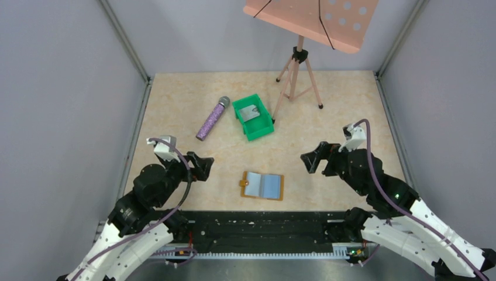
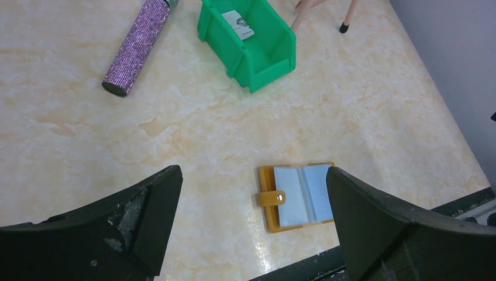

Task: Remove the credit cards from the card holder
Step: Reset both arms

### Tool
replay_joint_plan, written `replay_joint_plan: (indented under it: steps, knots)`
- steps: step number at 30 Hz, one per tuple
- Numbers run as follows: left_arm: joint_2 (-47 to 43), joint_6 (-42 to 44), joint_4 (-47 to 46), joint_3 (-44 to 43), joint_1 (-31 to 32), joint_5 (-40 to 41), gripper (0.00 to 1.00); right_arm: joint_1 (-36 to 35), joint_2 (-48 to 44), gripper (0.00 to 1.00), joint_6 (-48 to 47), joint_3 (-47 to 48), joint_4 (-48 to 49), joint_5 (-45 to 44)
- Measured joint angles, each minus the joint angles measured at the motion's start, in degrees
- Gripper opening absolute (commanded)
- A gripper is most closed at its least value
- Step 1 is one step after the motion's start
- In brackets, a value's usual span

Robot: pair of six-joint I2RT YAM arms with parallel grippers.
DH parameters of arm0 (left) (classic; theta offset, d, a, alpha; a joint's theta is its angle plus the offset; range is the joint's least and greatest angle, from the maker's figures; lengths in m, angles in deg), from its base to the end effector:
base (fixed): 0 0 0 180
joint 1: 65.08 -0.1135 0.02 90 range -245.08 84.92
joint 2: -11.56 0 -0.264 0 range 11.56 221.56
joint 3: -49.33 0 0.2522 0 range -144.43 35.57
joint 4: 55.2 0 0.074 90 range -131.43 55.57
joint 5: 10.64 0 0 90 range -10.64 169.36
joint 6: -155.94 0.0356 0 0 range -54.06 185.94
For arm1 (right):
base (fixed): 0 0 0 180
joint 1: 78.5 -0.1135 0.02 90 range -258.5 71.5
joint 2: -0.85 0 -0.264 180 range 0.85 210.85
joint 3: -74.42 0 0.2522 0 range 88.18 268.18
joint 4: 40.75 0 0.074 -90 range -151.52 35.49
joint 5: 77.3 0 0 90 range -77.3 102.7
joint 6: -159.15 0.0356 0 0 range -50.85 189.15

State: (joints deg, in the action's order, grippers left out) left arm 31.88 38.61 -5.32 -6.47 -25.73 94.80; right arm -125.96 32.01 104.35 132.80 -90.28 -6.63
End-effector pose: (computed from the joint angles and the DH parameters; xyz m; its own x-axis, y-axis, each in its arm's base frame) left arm 0.0700 -0.0451 0.3246 -0.3599 -0.2772 -0.8909 0.2775 0.8798 -0.3859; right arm 0.0884 0.0789 0.3246 -0.4912 0.2693 -0.8284 -0.2510 0.8669 0.4306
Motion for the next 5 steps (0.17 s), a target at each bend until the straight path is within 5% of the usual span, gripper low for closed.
replay_joint_plan:
  steps: [5]
  knots:
    - [-1.25,-0.02,0.04,0.85,0.0,0.26,0.99,0.0,-0.09,0.99,-0.04,0.04,0.0,-0.74]
